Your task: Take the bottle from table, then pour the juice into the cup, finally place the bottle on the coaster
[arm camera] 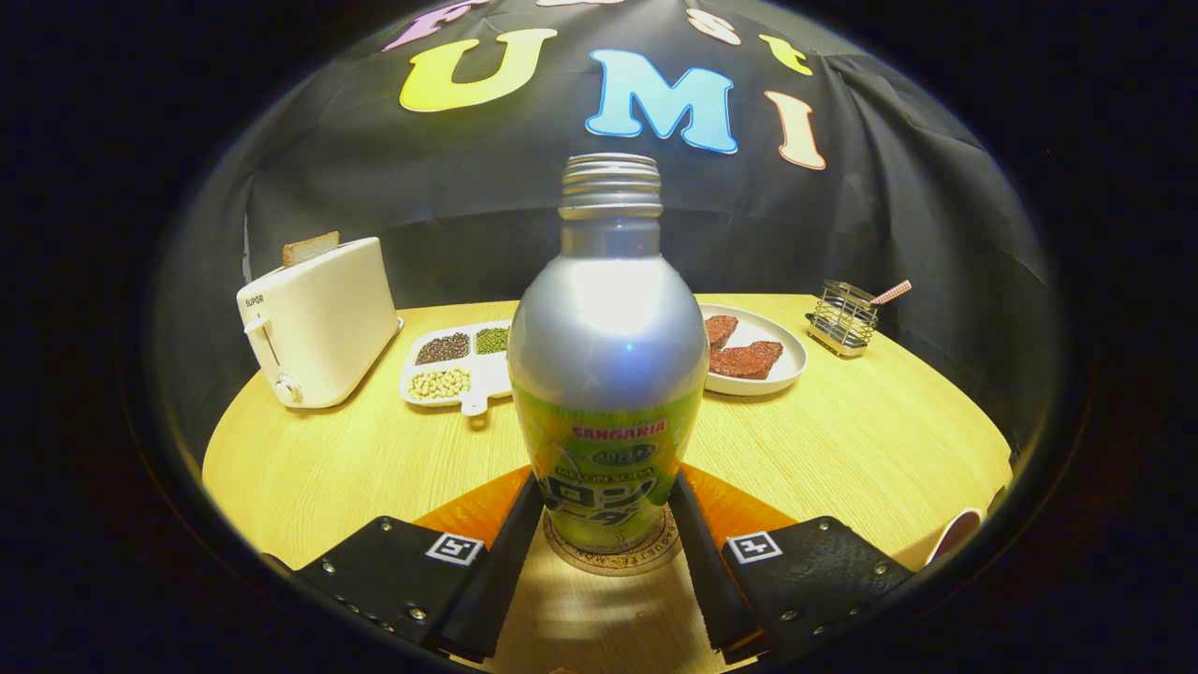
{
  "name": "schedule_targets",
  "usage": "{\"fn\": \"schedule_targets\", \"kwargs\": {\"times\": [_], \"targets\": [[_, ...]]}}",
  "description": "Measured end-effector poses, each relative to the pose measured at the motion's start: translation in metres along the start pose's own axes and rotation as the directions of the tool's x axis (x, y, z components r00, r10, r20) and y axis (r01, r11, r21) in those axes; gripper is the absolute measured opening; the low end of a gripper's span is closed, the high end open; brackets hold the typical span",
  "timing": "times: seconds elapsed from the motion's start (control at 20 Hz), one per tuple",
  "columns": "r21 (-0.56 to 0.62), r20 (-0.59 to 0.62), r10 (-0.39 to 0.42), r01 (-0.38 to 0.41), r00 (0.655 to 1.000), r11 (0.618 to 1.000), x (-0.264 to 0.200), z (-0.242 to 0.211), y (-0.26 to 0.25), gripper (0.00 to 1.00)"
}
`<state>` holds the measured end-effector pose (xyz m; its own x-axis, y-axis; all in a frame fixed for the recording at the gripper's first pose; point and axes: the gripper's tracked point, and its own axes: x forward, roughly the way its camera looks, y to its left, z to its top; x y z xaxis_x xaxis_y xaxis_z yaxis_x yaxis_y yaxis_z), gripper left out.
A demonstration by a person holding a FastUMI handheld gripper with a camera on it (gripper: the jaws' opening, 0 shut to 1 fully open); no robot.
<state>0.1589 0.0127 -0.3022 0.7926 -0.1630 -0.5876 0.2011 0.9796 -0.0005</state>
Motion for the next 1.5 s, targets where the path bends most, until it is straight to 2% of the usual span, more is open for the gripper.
{"fn": "schedule_targets", "kwargs": {"times": [0.2,0.25,0.3,0.8,1.5], "targets": [[0.001,-0.008,0.026,-0.026,1.000,1.000,-0.001,-0.002,0.004,0.84],[0.001,-0.008,0.033,-0.033,0.999,0.999,-0.003,-0.001,0.005,0.95],[0.001,-0.006,0.035,-0.035,0.999,0.999,-0.007,0.000,0.005,0.98],[0.018,0.199,0.093,-0.098,0.976,0.995,-0.102,0.068,-0.013,0.98],[-0.019,0.437,0.168,-0.177,0.884,0.984,-0.237,0.157,-0.028,0.97]]}}
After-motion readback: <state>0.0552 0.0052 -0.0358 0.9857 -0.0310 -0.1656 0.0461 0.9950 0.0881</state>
